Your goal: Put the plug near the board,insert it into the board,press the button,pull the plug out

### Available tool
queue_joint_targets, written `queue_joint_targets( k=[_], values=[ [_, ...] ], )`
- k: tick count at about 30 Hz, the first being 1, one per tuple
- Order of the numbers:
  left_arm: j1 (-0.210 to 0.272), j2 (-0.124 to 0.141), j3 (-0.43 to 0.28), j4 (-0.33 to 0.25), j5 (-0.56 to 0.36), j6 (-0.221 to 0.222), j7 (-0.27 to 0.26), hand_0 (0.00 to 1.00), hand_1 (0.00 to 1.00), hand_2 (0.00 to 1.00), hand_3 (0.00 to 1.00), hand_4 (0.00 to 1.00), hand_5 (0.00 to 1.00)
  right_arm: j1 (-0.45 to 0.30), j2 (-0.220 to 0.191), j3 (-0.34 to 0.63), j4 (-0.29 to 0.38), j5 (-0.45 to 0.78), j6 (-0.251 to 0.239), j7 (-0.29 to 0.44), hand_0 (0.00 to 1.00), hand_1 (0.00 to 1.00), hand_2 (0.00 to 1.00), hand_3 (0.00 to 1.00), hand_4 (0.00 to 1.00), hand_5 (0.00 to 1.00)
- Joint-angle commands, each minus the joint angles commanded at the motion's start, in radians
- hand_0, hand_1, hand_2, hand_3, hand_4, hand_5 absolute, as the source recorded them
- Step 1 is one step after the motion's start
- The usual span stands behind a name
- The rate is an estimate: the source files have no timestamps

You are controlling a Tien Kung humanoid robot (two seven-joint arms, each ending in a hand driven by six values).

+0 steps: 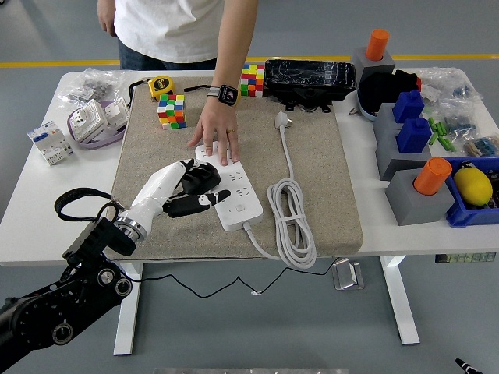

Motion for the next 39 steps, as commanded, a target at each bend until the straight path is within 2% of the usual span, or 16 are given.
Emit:
queue_joint_targets(
  k=[18, 28, 34, 39],
  values=[
    [-0.051, -0.017, 0.040, 0.014, 0.007, -0.005, -0.004, 0.671, 0.709, 0.707, 0.710, 0.950, 0.699, -0.003, 0.001, -0.012, 0.005, 0.000, -0.001, 0.001, 0.597, 0.634, 0.626, 0.550, 0.941, 0.476],
    [-0.080, -0.021, 0.091, 0.033, -0.002, -0.007, -0.008, 0.670, 0.708, 0.707, 0.708, 0.950, 0.700, -0.009, -0.006, -0.030, 0.003, 0.002, -0.001, 0.002, 0.595, 0.633, 0.626, 0.550, 0.940, 0.476],
    [-0.093, -0.031, 0.097, 0.058, -0.011, -0.013, -0.005, 0.673, 0.708, 0.706, 0.704, 0.949, 0.700, -0.014, -0.008, -0.025, 0.004, 0.001, -0.001, 0.002, 0.594, 0.633, 0.625, 0.551, 0.940, 0.475],
    [-0.078, -0.030, 0.072, 0.036, -0.014, -0.009, -0.017, 0.672, 0.708, 0.706, 0.704, 0.949, 0.700, -0.023, -0.005, -0.011, 0.005, -0.002, -0.002, 0.002, 0.595, 0.633, 0.625, 0.551, 0.940, 0.476]
  ],
)
